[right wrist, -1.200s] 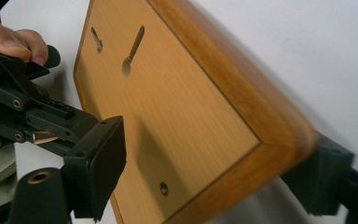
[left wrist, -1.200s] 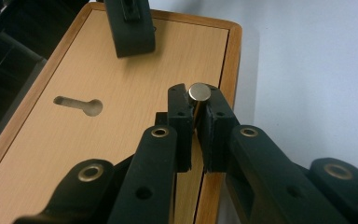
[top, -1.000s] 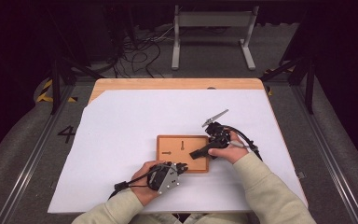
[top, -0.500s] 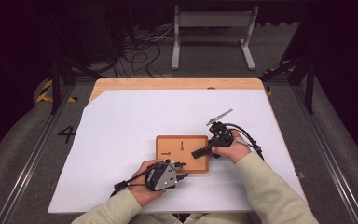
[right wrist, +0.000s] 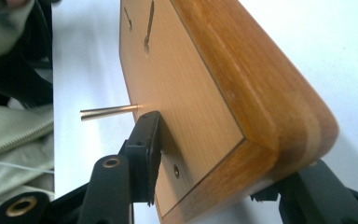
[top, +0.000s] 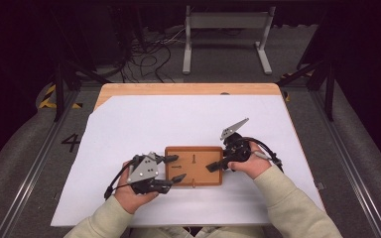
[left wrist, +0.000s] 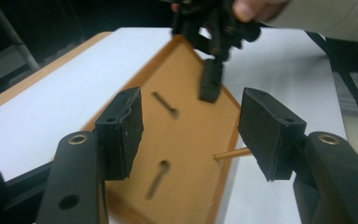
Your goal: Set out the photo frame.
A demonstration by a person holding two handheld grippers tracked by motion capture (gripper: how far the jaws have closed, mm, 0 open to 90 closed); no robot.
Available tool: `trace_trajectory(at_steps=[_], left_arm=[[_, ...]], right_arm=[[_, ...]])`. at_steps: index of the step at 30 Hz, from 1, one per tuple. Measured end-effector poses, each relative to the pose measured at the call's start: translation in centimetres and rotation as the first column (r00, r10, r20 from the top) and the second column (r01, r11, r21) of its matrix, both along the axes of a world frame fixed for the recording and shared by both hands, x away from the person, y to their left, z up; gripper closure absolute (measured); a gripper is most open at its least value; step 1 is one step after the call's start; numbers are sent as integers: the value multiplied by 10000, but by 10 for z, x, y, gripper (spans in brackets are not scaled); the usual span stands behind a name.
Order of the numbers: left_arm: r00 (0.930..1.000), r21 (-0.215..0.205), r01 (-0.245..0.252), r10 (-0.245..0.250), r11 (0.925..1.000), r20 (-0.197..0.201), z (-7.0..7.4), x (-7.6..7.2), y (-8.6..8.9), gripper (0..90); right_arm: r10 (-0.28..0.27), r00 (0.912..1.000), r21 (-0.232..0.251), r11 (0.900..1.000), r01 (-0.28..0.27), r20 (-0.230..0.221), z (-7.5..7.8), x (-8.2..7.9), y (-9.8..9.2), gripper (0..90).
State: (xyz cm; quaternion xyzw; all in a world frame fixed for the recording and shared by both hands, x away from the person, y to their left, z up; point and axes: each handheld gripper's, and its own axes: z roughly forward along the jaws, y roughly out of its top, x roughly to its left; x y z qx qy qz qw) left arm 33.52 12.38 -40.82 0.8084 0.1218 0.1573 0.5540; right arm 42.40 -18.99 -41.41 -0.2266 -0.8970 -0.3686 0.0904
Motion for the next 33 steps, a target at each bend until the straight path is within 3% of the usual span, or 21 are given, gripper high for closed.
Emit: trace_trajectory(at_steps=[4,9,15,19,24,31,33], left_arm=[[9991,-323,-420,419,9986,-17,4,6,17,407],[9965,-527,-834,838,9951,69,5,8,27,404],[9921,-928,-1241,1252,9879,66,4,13,35,396],[9897,-1121,-1427,1432,9834,-38,4,16,42,411],[9833,-1570,-1817,1809,9707,-198,5,19,53,409],[9741,-1527,-2259,2215,9621,-453,2,25,62,406],[9716,-1478,-2358,2300,9605,-551,0,26,63,404]], right_arm=[[299,9956,-213,9994,-281,891,5,-13,1,551],[698,9807,-592,9964,-599,1826,10,-28,3,569],[1528,9477,-1203,9851,-1233,2803,15,-46,5,622],[1763,9356,-1314,9811,-1419,3060,16,-55,5,654],[2141,9169,-1622,9724,-1674,3367,18,-64,6,679],[2566,8780,-2103,9602,-1839,4041,18,-76,8,691],[2743,8625,-2229,9554,-1939,4253,18,-80,9,696]])
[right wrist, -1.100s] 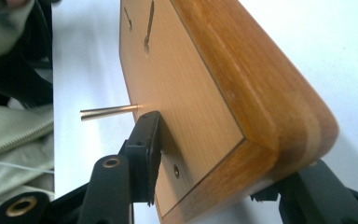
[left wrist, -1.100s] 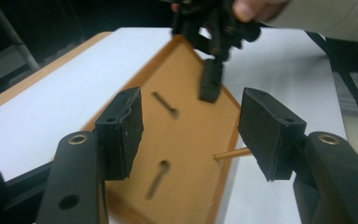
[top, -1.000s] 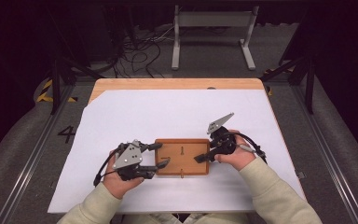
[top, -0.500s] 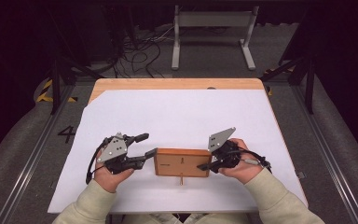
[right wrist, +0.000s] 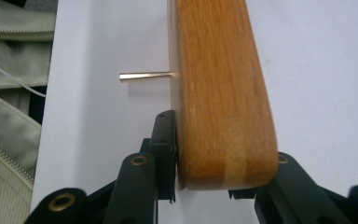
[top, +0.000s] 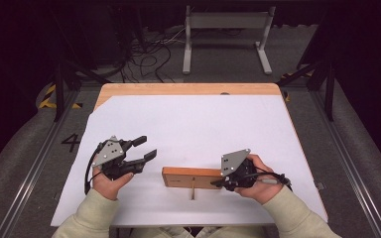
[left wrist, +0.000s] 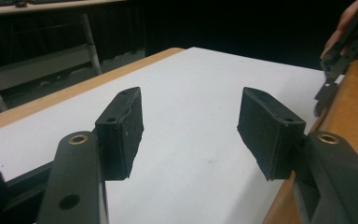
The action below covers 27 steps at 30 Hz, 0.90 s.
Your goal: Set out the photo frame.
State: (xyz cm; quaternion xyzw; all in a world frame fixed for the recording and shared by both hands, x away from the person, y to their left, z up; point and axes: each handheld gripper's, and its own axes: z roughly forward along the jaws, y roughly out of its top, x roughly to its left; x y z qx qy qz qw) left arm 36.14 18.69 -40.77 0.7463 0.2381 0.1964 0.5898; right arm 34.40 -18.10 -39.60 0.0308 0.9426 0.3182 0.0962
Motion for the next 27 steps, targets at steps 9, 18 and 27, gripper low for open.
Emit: trace_trajectory(at_steps=[9,18,27], left_arm=[[9993,27,43,-42,10000,-365,-6,6,1,389],[9988,25,-16,18,10000,-491,-8,8,3,383],[9985,7,20,-20,10000,-554,-10,10,3,381]], right_arm=[[466,9918,-472,9980,-412,1191,-2,-22,4,698],[-21,9992,-192,9998,29,410,-8,-26,2,593],[-1375,9863,-46,9905,1377,-906,-8,-24,-20,584]])
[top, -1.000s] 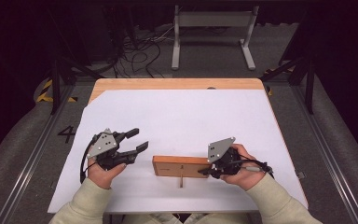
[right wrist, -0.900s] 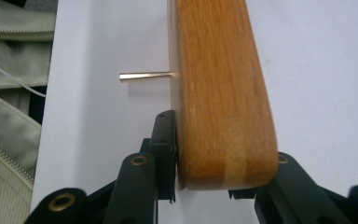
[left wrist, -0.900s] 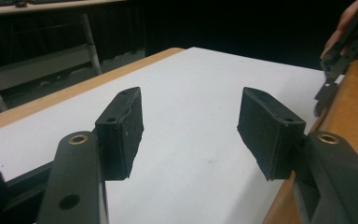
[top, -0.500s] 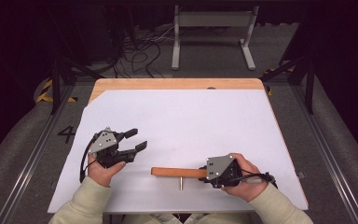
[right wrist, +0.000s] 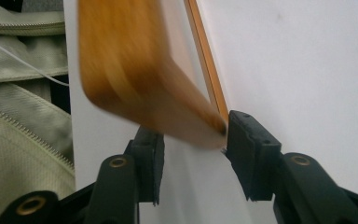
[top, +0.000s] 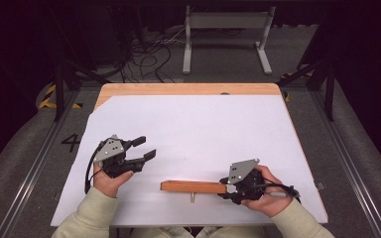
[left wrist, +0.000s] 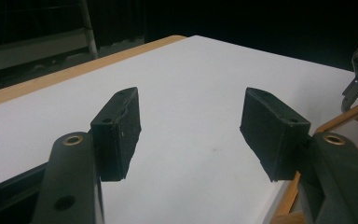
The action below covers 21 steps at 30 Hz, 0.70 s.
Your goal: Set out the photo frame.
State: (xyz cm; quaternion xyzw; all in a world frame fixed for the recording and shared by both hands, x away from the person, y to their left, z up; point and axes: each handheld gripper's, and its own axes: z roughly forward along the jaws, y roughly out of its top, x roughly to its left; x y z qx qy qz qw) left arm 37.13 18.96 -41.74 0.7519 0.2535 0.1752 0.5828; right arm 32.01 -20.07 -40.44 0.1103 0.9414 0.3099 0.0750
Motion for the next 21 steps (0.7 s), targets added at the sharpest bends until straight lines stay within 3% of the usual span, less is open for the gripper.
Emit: trace_trajectory(at_steps=[4,11,16,21], left_arm=[[10000,8,-37,37,10000,-25,-1,1,0,382],[9999,22,-101,101,9999,-118,-2,4,0,389],[9997,39,-130,130,9999,-200,-3,4,0,390],[9997,64,-144,145,9999,-199,-3,5,0,390]], right_arm=[[-414,9983,-123,9991,409,-411,-4,1,-10,664],[-247,9924,-468,9987,192,-1209,-17,0,-11,900],[-87,9857,-356,9994,28,-1680,-26,1,-7,900],[-41,9769,80,10000,59,-2137,-35,4,-3,900]])
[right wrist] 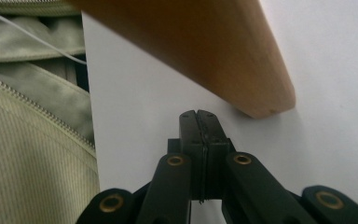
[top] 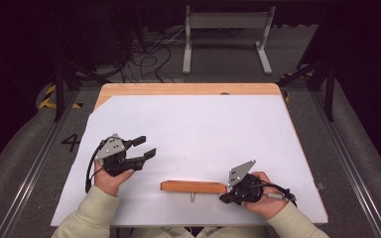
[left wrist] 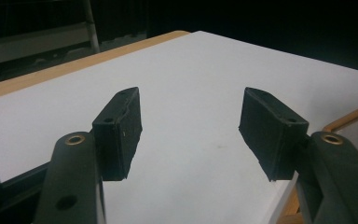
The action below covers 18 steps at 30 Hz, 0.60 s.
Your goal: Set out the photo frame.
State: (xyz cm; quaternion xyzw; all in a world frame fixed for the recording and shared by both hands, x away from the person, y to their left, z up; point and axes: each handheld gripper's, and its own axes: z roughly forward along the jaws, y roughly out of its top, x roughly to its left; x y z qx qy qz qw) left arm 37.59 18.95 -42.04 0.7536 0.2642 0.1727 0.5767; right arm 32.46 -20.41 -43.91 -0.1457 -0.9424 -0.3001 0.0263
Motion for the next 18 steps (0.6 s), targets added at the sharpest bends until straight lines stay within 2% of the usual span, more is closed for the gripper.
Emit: trace_trajectory(at_steps=[4,7,11,13,17,18], left_arm=[[10000,6,-27,27,10000,-7,0,0,0,390],[10000,-23,-38,38,10000,7,0,-1,1,395],[10000,-13,-94,94,10000,5,0,-1,2,396],[9999,-1,-133,133,9999,-4,0,-1,2,396],[9998,-2,-183,183,9998,26,0,-2,4,395],[9998,-2,-183,183,9998,26,0,-2,4,395]], right_arm=[[-216,9997,232,9995,219,-95,-4,4,0,900],[-615,9979,404,9972,622,-180,-4,7,-2,900],[-956,9935,662,9928,997,-616,-5,10,-3,900],[-1121,9915,720,9905,1168,-658,-7,12,-3,900],[-1636,9836,1049,9797,1711,-765,-8,21,-5,900],[-1890,9780,1201,9727,1988,-884,-9,25,-6,900]])
